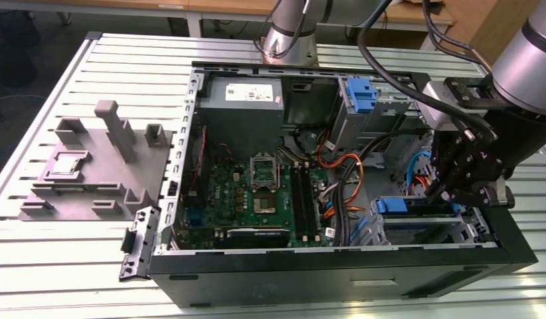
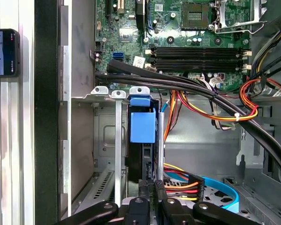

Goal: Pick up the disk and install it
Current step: 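Insert the first disk wire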

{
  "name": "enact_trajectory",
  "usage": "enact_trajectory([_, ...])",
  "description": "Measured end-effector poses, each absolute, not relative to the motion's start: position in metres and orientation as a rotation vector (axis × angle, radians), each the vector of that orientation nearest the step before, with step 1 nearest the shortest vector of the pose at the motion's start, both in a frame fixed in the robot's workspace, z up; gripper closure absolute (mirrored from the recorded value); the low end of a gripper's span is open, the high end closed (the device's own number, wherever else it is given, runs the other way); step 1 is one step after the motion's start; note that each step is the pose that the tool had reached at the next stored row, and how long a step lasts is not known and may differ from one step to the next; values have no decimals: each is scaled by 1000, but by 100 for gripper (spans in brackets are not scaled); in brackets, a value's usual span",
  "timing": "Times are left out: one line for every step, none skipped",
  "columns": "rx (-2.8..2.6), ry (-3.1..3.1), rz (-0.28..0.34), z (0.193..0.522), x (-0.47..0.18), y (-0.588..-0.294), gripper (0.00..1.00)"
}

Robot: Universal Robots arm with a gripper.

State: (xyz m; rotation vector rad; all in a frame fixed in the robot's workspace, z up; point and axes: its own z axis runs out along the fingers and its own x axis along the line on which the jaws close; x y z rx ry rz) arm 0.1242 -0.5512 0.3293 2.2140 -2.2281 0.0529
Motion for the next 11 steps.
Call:
enact_trajectory([2214, -2228, 53, 329, 124, -551, 84])
enact_trajectory([2214, -2228, 53, 329, 124, -551, 84])
enact_trajectory([2214, -2228, 53, 329, 124, -551, 84])
enact_trajectory([2214, -2229, 52, 329, 124, -551, 82])
enact_trajectory([2214, -2229, 52, 330, 124, -551, 82])
enact_trajectory([2214, -2229, 52, 331, 124, -551, 82])
enact_trajectory([2214, -2228, 52, 333, 124, -551, 76])
enact_trajectory([2214, -2229, 51, 335, 124, -551, 76])
enact_trajectory([2214, -2229, 51, 337, 124, -551, 76])
enact_trajectory([2214, -2229, 51, 338, 124, -551, 76])
enact_trajectory([2214, -2228, 50, 339, 124, -551, 76])
